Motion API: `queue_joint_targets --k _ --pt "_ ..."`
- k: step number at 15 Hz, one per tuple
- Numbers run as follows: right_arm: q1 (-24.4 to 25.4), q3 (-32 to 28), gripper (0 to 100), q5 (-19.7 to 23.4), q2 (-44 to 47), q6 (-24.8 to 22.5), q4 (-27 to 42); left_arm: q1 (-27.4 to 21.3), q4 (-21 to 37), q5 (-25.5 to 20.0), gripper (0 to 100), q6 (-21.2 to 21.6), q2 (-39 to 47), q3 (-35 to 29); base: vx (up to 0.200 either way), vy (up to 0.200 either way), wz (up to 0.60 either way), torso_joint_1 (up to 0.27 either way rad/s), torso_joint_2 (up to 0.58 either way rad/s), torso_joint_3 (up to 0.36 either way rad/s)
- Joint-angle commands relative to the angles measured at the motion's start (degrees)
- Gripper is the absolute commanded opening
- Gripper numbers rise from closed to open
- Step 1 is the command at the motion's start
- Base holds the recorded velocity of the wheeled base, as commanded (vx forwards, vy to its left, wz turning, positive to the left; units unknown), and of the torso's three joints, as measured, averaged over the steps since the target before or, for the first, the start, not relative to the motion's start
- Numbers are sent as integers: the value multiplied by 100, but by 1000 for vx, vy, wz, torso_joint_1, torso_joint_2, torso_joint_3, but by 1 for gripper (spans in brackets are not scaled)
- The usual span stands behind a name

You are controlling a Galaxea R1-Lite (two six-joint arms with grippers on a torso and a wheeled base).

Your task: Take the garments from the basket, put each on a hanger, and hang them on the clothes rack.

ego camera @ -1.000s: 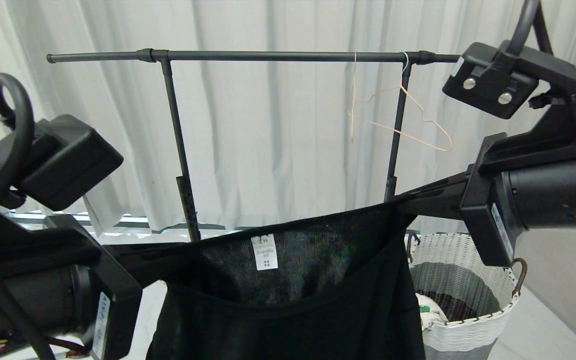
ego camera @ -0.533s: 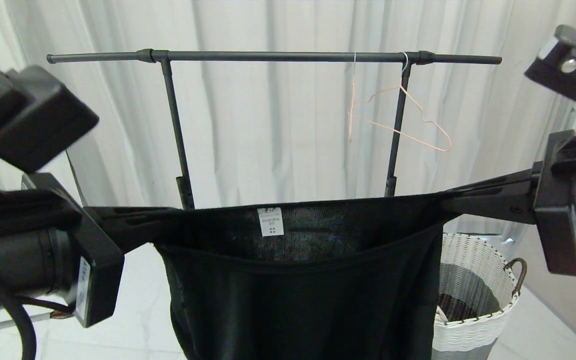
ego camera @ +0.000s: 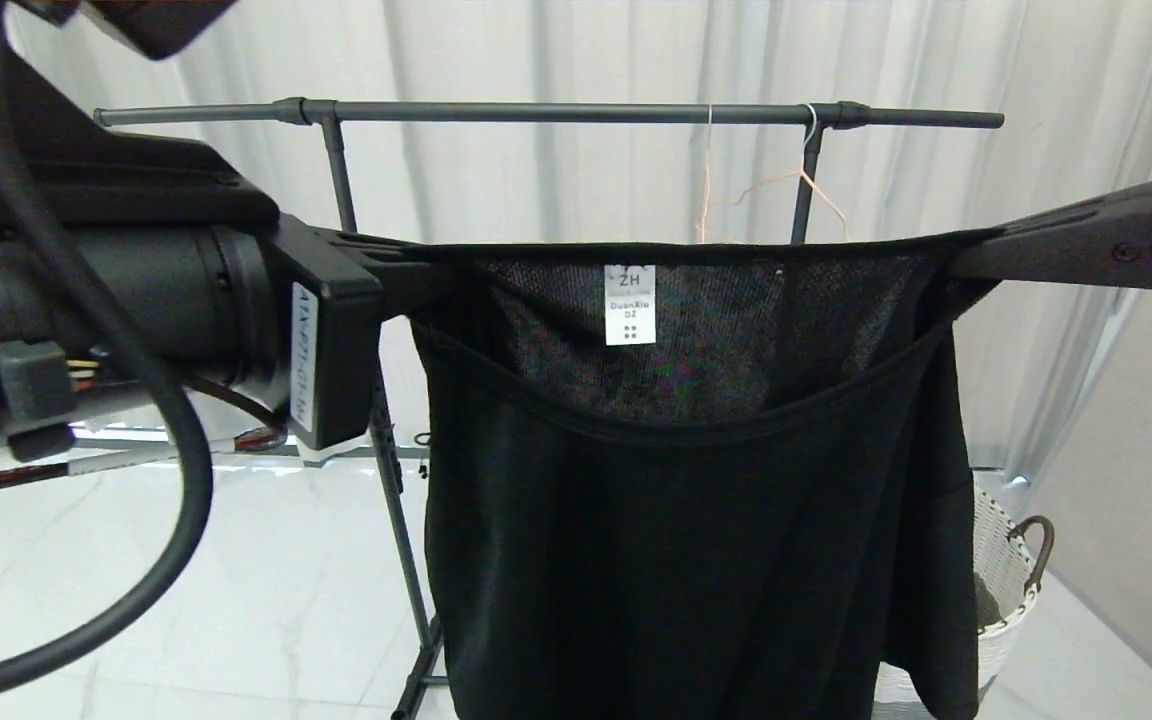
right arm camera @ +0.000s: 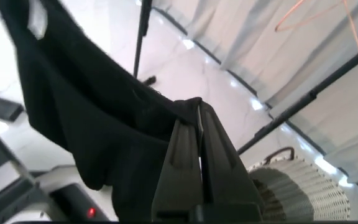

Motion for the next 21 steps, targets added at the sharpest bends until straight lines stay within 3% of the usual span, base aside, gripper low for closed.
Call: queue_joint_targets --k 1,3,4,8,12,15,16,18,21 --pt "42 18 0 93 -447 -6 438 -85 -142 -5 0 26 219 -16 0 0 0 0 0 0" --pt "402 44 0 734 -965 -15 1264 -226 -563 -5 0 35 466 -77 0 0 0 0 0 0" --pt "561 159 0 822 -1036 -24 1378 -270 -730 -14 0 44 641 -156 0 0 0 0 0 0" --pt "1088 598 0 682 -1062 -15 1334 -323 -845 -471 0 44 1204 -719 0 0 0 0 0 0" --pt "983 589 0 339 -957 12 1000 -323 -810 -480 0 35 1063 -552 0 0 0 0 0 0" --pt "622 554 0 321 -649 -15 376 -340 -1 -454 0 35 527 -262 0 0 0 0 0 0" --pt "605 554 0 321 -403 -15 -81 -577 834 -462 0 -150 176 -288 0 0 0 0 0 0" --pt "605 528 0 321 -130 -24 -520 -964 1546 -462 0 -879 -106 -323 0 0 0 0 0 0" --pt "605 352 0 339 142 -24 -705 -1623 1933 -454 0 -1908 -255 -350 0 0 0 0 0 0"
